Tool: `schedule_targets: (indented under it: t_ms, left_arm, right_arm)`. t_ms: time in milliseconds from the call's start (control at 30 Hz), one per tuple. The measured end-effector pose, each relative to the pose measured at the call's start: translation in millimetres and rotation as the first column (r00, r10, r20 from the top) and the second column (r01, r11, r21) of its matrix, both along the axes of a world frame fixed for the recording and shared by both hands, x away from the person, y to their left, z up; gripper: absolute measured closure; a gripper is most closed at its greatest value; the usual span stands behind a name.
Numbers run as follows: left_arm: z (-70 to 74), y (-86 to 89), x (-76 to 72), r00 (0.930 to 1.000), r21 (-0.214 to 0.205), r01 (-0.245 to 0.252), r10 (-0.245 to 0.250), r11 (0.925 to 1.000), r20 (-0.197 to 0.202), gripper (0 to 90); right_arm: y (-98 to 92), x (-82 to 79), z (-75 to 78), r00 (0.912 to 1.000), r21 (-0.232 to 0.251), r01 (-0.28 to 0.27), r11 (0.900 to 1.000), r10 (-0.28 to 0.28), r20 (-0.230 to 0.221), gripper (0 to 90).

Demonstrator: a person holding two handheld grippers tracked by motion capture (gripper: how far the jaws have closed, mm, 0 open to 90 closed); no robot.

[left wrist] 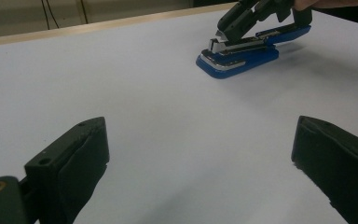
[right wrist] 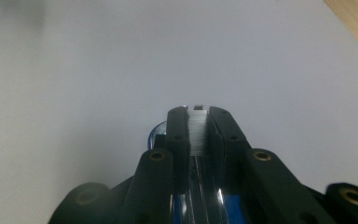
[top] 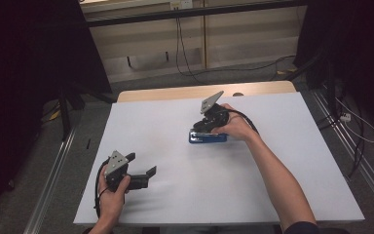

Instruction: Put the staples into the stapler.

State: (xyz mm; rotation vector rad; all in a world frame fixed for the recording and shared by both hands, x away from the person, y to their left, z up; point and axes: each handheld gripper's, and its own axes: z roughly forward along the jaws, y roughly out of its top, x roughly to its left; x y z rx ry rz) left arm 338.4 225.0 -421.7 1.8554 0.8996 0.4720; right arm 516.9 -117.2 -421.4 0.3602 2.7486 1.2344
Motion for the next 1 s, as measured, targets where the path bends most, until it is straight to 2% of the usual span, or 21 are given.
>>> schedule_targets:
  t_ms: [267, 467, 700, 1000]
  left_arm:
    - [-0.1, 0.0, 0.0, 1.0, -0.003, -0.001, 0.001, 1.0, -0.004, 4.2]
    - [-0.6, -0.3, 0.1, 1.0, 0.005, 0.004, -0.004, 1.0, -0.006, 4.2]
    - [-0.4, -0.4, 0.3, 1.0, 0.008, 0.007, -0.006, 0.9999, -0.005, 4.2]
    - [-0.6, -0.9, 0.2, 1.0, 0.008, 0.003, -0.003, 1.0, -0.006, 4.2]
  right_arm:
    - [0.6, 0.5, -3.1, 1.0, -0.007, -0.005, 1.0, 0.005, -0.005, 79.2]
    - [1.0, 0.3, -2.7, 0.9998, -0.015, -0.017, 0.9997, 0.017, 0.008, 79.2]
    - [1.0, 1.5, -4.7, 0.9999, -0.001, -0.013, 0.9999, 0.013, -0.005, 79.2]
    - [2.9, 1.3, -4.4, 0.9997, -0.005, -0.021, 0.9998, 0.021, 0.013, 79.0]
